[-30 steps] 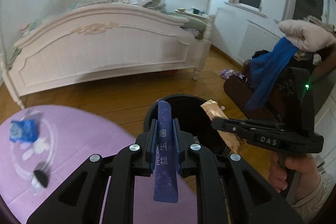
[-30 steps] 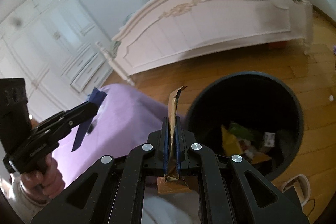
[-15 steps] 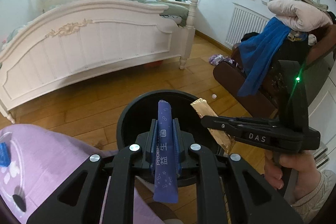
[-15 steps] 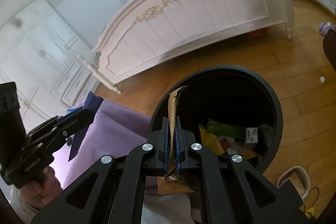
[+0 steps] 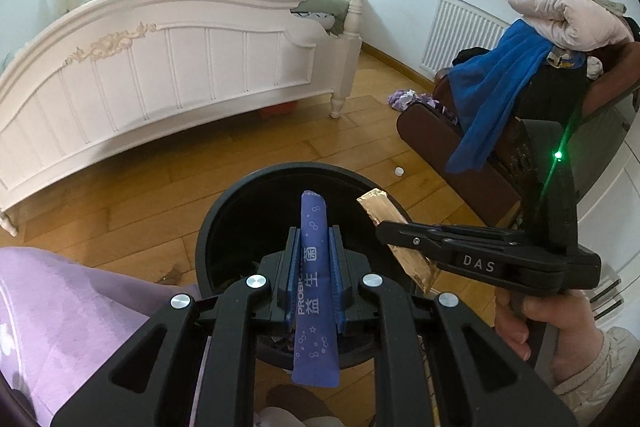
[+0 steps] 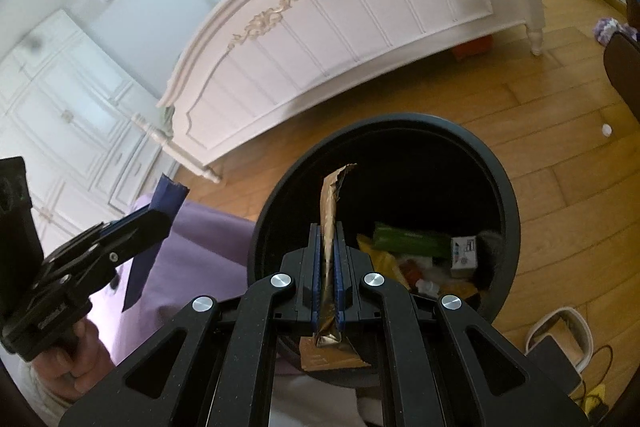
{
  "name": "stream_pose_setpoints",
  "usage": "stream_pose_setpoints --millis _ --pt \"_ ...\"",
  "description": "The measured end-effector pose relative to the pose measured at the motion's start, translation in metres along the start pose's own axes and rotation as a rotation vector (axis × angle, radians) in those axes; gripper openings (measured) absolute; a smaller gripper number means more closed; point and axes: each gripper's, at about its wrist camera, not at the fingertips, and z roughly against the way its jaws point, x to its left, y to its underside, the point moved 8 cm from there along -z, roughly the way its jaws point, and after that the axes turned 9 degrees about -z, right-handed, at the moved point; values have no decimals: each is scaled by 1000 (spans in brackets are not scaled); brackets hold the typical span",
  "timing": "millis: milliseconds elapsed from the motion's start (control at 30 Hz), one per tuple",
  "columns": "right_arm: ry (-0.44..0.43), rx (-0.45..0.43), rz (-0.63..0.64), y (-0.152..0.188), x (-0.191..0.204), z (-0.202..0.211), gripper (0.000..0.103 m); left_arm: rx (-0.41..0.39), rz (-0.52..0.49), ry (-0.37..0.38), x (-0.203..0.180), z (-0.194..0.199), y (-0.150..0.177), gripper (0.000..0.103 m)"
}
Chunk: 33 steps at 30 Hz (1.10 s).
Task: Collect trash
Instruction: 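Carry the blue stick and gold wrapper over the black bin and open both tools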
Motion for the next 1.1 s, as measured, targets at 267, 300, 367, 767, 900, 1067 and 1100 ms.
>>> stream_pose_setpoints --millis 267,300,367,767,900,1067,1100 --pt "7 10 -12 -3 -7 -6 7 14 -3 14 -2 -9 -4 16" --pt "9 12 -14 -3 -8 -6 7 19 -3 15 -2 -10 -4 16" --pt "12 11 -21 -5 -10 -6 7 19 -6 16 -3 -13 -6 18" --pt "42 -34 -29 -9 -13 7 64 -10 3 29 -3 -9 -8 62" --pt "40 -33 -14 -6 -4 10 64 -17 11 30 -2 0 -6 62" --pt "16 -29 26 -5 16 10 64 -58 44 -2 12 25 0 69" --pt "11 -22 35 -3 22 9 64 -64 54 -7 16 28 0 69"
